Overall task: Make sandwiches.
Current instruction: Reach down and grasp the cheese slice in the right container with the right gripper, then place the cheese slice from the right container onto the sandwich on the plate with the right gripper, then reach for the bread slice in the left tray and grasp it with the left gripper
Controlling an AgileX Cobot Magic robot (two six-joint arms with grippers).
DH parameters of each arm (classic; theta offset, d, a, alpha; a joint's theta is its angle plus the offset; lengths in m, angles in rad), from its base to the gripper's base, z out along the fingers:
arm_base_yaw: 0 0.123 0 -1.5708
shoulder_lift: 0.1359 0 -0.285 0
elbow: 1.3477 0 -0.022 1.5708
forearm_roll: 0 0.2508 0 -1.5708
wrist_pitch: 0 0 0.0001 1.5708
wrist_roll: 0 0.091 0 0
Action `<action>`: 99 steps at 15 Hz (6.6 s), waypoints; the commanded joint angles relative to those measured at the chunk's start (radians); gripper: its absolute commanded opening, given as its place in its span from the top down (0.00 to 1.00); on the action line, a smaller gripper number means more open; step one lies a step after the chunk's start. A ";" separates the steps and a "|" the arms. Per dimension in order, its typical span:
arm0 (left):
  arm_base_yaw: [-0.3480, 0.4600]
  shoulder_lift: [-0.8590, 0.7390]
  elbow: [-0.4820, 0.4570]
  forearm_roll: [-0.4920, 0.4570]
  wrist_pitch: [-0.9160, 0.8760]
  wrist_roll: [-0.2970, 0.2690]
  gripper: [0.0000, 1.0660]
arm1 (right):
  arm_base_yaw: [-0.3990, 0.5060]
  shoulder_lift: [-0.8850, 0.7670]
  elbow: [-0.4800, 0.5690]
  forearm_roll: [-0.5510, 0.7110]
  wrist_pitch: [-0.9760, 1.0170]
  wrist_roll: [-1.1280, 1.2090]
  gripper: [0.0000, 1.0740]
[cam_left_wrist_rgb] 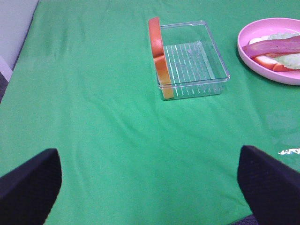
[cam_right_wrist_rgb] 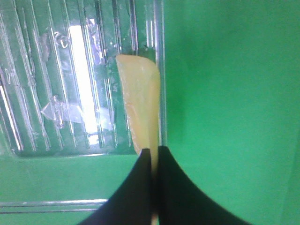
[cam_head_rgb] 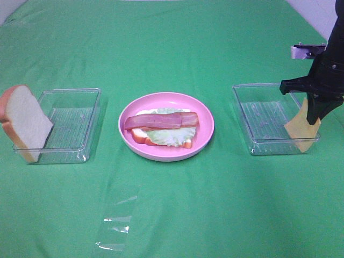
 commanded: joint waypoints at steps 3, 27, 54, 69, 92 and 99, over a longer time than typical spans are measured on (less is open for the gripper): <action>-0.009 -0.018 0.003 -0.009 -0.015 -0.004 0.12 | -0.002 -0.070 0.001 0.040 0.043 -0.002 1.00; -0.009 -0.018 0.003 -0.009 -0.015 -0.005 0.12 | 0.325 0.151 0.000 1.126 -0.273 -0.407 1.00; -0.009 -0.018 0.003 -0.009 -0.015 -0.005 0.12 | -0.198 -0.196 0.002 0.129 -0.006 -0.090 0.08; -0.009 -0.013 0.003 -0.010 -0.015 -0.004 0.12 | -0.211 -1.193 0.806 0.122 -0.007 -0.142 0.08; -0.009 -0.013 0.003 -0.010 -0.015 -0.003 0.12 | -0.034 -2.008 1.016 0.118 0.056 -0.102 0.08; -0.009 -0.013 0.003 -0.009 -0.015 -0.005 0.12 | -0.035 -2.092 1.018 0.114 0.055 -0.081 0.08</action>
